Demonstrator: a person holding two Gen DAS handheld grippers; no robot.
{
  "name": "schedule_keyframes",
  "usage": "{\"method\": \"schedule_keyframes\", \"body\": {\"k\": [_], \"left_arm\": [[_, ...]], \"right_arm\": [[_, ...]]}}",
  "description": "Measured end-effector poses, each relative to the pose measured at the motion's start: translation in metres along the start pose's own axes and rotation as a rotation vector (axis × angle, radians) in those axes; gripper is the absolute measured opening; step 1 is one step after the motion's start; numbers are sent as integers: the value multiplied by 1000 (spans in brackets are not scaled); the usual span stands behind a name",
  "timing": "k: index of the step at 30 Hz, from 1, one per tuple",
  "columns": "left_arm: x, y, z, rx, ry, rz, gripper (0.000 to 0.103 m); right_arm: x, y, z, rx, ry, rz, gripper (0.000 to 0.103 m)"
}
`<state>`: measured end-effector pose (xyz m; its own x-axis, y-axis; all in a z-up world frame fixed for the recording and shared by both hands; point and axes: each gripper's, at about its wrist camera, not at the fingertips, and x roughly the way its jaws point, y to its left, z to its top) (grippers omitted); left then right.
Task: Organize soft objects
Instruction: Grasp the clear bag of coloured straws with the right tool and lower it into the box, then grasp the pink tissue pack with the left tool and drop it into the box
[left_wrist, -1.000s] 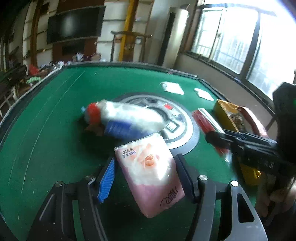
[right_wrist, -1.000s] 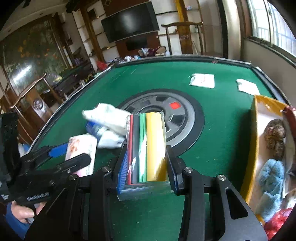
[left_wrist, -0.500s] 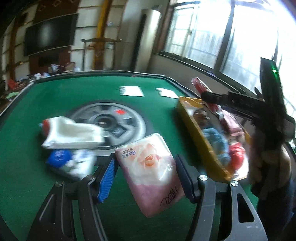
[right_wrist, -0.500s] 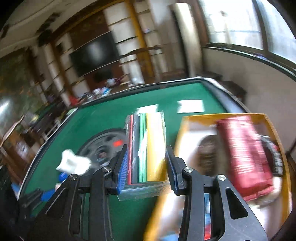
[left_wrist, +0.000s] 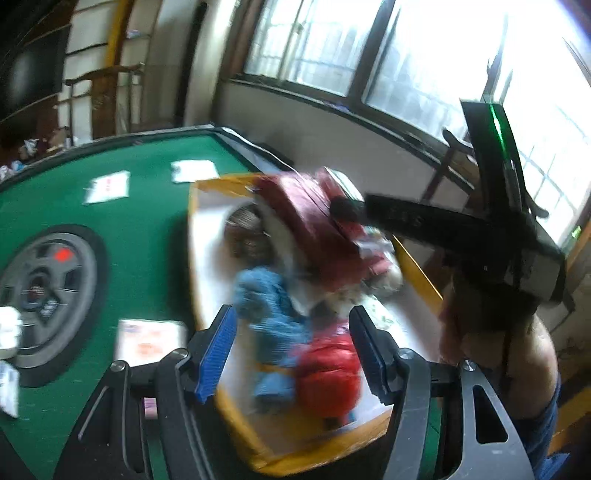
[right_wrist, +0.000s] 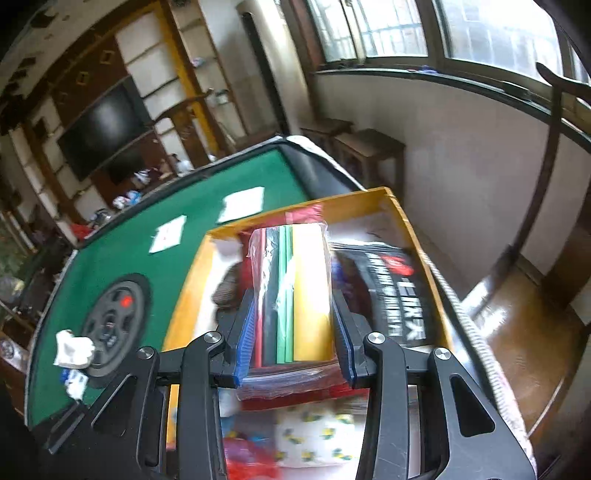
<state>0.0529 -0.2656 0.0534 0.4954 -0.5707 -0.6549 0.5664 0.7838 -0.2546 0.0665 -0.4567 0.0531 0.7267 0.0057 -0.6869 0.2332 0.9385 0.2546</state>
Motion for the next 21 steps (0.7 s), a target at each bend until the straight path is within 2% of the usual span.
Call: {"method": "schedule_keyframes", "body": {"k": [5,8,10,11,12,14,16,21], "left_arm": [[25,-14,-11,31,56,-13,64],[18,-16,-13,50,33,15,64],[-2,-8,-9,50,-3,10,64],[-12,-2,-8,55,-22,30,66],[-22,7,-5,58,-35,73,72],[-30,26,0,50,-39,125,75],[-33,55,1,9,19,173,75],[-12,87,-11,-103,176,128,75]], "right_arm": [[3,-2,-1,-17,15,-23,37],[5,-1,-2,-26,22,-17,37],[7,0,-3,-20,22,-14,37],[7,-1,-3,-14,22,-10,37],[7,-2,-2,-13,22,-8,37],[7,-1,-2,-17,20,-9,37],[8,-1,-3,-24,20,-9,37],[9,0,-4,-20,21,-7,37]]}}
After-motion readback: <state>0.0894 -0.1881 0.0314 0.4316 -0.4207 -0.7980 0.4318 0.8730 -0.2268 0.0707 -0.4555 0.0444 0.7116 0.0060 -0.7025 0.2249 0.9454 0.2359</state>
